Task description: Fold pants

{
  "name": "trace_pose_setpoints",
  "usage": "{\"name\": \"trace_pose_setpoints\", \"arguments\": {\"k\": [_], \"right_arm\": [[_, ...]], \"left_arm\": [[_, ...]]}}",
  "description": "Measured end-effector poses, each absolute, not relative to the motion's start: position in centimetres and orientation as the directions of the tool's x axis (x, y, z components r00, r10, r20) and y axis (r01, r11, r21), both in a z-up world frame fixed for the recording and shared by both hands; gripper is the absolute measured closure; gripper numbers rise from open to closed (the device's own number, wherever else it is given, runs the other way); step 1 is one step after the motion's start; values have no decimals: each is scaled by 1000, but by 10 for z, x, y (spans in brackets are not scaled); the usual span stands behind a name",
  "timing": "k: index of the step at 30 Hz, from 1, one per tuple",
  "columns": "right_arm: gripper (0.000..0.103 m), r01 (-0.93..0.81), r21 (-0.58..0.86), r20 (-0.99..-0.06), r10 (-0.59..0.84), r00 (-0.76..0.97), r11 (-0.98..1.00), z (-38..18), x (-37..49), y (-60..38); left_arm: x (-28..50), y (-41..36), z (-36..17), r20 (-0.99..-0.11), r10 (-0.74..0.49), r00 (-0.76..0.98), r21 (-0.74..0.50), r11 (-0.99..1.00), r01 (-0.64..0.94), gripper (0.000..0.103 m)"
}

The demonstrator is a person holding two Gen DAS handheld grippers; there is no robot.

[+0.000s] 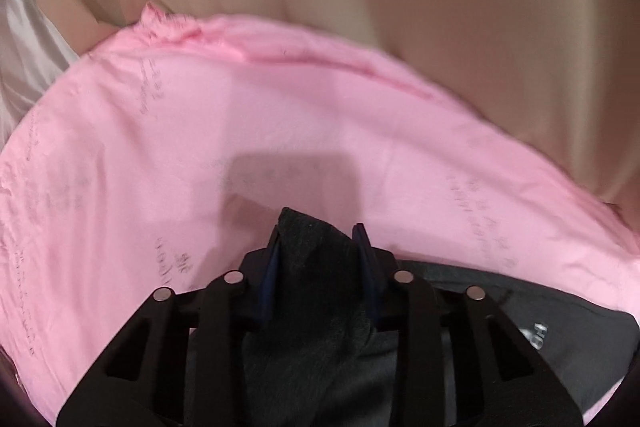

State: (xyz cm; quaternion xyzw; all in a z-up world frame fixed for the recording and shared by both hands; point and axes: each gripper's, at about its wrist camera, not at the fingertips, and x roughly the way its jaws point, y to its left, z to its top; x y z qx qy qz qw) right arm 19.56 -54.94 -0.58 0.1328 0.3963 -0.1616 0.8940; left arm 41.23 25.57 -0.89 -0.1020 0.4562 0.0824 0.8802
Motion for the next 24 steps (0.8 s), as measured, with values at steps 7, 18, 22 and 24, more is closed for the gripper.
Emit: {"name": "trace_pose_setpoints", "arguments": {"k": [7, 18, 22, 24], "right_arm": [[98, 357, 126, -669, -187, 720, 926, 51, 129, -548], [98, 321, 86, -646, -192, 739, 943, 70, 6, -534], [98, 324, 62, -699, -191, 689, 944, 35, -11, -530], [94, 359, 29, -715, -232, 659, 933, 22, -22, -527]], "left_arm": [[329, 260, 53, -749, -32, 661, -183, 970, -161, 72], [165, 298, 67, -741, -32, 671, -171, 975, -142, 90], [134, 306, 36, -782, -32, 623, -159, 976, -149, 89], [122, 306, 28, -770, -16, 638, -157, 974, -165, 86]]}}
